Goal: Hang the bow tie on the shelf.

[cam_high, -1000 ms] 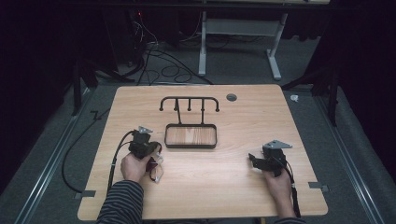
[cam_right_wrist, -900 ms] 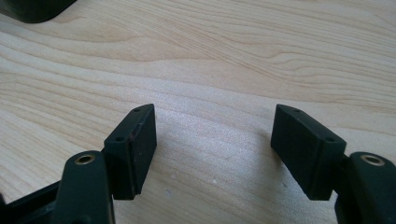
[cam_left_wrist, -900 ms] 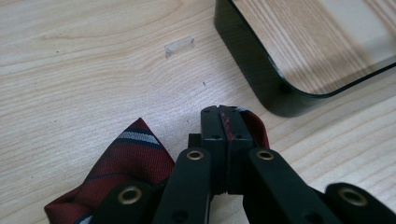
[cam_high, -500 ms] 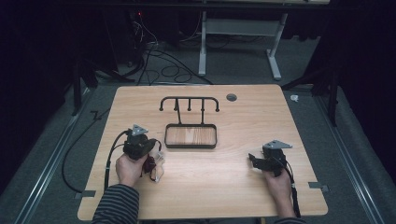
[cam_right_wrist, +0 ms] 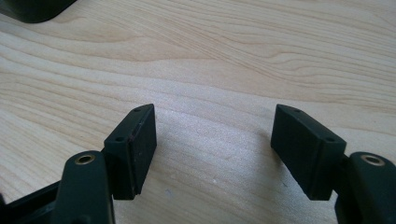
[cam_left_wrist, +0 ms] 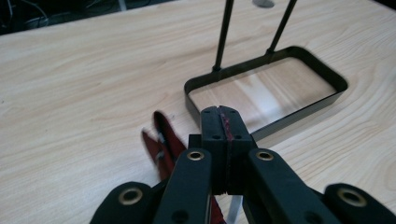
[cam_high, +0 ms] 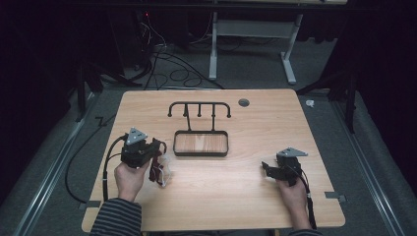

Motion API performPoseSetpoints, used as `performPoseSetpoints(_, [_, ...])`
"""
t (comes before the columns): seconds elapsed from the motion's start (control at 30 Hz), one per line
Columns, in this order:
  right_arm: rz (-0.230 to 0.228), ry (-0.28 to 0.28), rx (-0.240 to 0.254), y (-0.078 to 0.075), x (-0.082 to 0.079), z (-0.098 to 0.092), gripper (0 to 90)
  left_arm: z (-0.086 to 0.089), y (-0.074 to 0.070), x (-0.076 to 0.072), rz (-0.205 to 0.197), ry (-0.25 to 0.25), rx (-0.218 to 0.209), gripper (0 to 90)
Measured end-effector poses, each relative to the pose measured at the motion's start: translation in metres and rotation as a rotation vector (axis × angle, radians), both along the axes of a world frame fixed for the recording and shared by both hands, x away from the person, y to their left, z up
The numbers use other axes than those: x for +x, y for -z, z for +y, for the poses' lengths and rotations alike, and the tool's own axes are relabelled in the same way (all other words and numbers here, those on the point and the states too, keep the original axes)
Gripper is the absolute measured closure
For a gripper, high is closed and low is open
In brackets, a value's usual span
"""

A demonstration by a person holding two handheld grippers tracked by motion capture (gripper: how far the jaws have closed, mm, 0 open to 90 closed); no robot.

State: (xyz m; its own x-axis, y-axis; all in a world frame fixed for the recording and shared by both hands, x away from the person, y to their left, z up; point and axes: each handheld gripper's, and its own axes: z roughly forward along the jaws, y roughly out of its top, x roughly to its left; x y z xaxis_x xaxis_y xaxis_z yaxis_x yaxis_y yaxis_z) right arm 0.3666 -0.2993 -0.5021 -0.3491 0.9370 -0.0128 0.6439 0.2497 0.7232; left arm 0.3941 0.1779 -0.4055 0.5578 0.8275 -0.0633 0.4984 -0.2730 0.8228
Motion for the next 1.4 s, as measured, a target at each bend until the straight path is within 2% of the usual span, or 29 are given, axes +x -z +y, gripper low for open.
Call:
performPoseSetpoints(0.27, [0.000,0.000,0.000,0.000,0.000,0.000,32.4,-0.007,-0.015,-0.003,-0.030,0.028,-0.029,89.9])
performPoseSetpoints(0.6, [0.000,0.000,0.000,0.000,0.000,0.000,32.5,-0.017,-0.030,-0.002,-0.064,0.053,-0.031,89.8])
performPoseSetpoints(0.73, [0.000,0.000,0.001,0.000,0.000,0.000,32.4,-0.023,-0.035,-0.002,-0.084,0.063,-0.007,89.8])
performPoseSetpoints(1.03, [0.000,0.001,0.000,0.000,0.000,0.000,32.5,-0.031,-0.041,0.001,-0.094,0.084,-0.006,89.8])
performPoseSetpoints(1.4, [0.001,0.000,-0.001,0.000,0.000,0.000,32.4,-0.045,-0.047,0.006,-0.078,0.126,-0.008,89.8])
